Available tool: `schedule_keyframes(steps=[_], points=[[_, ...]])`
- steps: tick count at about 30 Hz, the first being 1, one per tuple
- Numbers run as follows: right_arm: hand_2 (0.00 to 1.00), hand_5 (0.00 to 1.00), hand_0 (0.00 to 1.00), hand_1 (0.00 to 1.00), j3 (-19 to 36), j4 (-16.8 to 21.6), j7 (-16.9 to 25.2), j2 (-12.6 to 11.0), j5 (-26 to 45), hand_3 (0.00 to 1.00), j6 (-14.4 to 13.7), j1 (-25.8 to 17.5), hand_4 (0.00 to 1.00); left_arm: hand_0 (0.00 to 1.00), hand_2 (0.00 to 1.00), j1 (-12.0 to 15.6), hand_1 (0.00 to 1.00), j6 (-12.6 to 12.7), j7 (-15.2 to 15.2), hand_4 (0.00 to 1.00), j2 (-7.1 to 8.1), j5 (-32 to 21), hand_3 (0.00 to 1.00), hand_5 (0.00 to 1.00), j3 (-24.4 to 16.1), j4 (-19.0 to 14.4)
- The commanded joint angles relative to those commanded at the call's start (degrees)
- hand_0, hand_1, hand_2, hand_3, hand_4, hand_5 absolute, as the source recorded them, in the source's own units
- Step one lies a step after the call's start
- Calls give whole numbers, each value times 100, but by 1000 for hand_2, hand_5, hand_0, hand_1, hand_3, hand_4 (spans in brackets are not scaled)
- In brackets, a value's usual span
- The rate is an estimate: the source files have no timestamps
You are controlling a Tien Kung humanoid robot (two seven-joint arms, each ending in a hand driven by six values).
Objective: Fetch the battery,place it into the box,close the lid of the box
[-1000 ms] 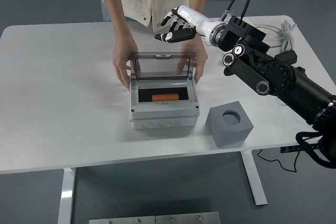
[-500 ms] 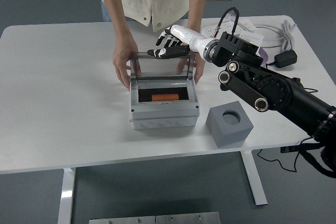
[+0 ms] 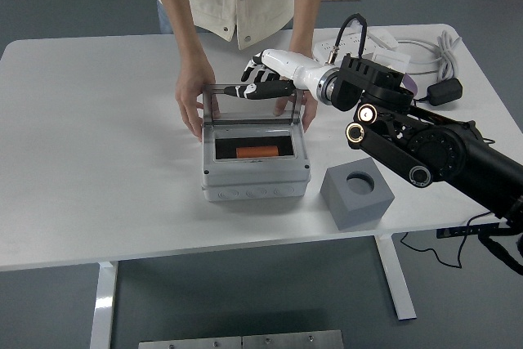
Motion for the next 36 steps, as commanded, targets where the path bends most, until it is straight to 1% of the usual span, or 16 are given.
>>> schedule_keyframes(steps=[10, 16, 17, 26, 33, 36], points=[[604, 923, 655, 556, 71, 417, -197, -160, -148, 711, 236, -19, 949, 585, 593, -3, 753, 14, -12, 50, -1, -74, 519, 2, 60, 0], [605, 923, 651, 548, 66, 667, -432, -221, -212, 711, 543, -38, 948, 585, 593, -2, 753, 19, -26, 49, 4, -166, 518, 2, 144, 0], [603, 925, 625, 542, 58, 701, -464, -227, -212, 712, 591, -45, 948, 584, 593, -1, 753, 19, -26, 47, 3, -169, 519, 2, 147, 0], [600, 924, 608, 541, 38, 1109, -784, -310, -219, 714, 1038, -140, 947, 584, 593, 6, 753, 15, -17, 46, -13, -146, 518, 2, 125, 0], [589, 927, 598, 536, 58, 1390, -1084, -353, -115, 714, 1463, -231, 946, 585, 593, 22, 753, 16, -22, 48, -25, -163, 519, 2, 140, 0], [587, 928, 597, 533, 85, 1459, -1148, -362, -69, 720, 1548, -259, 946, 584, 593, 27, 754, 16, -24, 46, -29, -174, 518, 2, 153, 0]])
